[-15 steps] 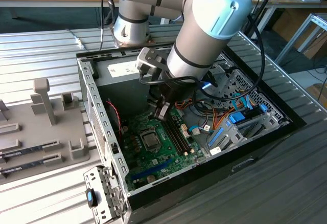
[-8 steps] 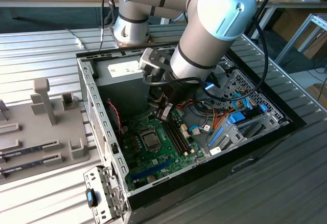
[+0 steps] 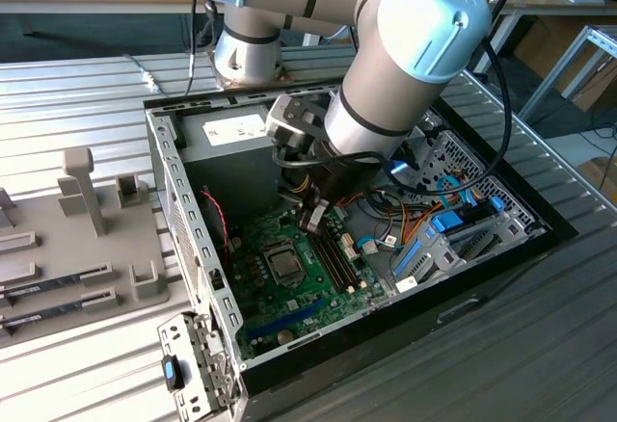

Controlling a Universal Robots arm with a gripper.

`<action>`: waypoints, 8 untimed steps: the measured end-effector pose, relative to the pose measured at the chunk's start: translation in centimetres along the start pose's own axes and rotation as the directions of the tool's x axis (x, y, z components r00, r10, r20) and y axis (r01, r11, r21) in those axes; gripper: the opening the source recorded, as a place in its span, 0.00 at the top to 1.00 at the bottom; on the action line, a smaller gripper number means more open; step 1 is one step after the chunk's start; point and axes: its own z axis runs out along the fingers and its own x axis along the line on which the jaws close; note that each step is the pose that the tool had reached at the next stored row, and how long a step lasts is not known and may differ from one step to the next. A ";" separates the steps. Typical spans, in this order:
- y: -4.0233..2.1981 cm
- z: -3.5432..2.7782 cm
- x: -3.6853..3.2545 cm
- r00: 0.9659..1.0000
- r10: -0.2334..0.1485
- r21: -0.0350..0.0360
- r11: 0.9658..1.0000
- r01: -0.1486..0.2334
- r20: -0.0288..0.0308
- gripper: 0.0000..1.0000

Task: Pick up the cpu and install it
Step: 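Install the first cpu locking lever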

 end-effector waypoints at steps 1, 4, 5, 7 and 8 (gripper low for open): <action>-0.03 0.00 0.02 1.000 0.000 0.000 1.000 0.000 0.000 0.89; -0.09 0.00 0.09 1.000 0.000 0.000 1.000 0.000 -0.001 0.89; -0.12 0.00 0.13 1.000 0.000 0.001 1.000 0.000 -0.001 0.89; -0.18 0.01 0.19 1.000 0.000 0.001 1.000 0.000 -0.002 0.89; -0.20 0.02 0.22 1.000 0.000 0.002 1.000 0.000 -0.003 0.89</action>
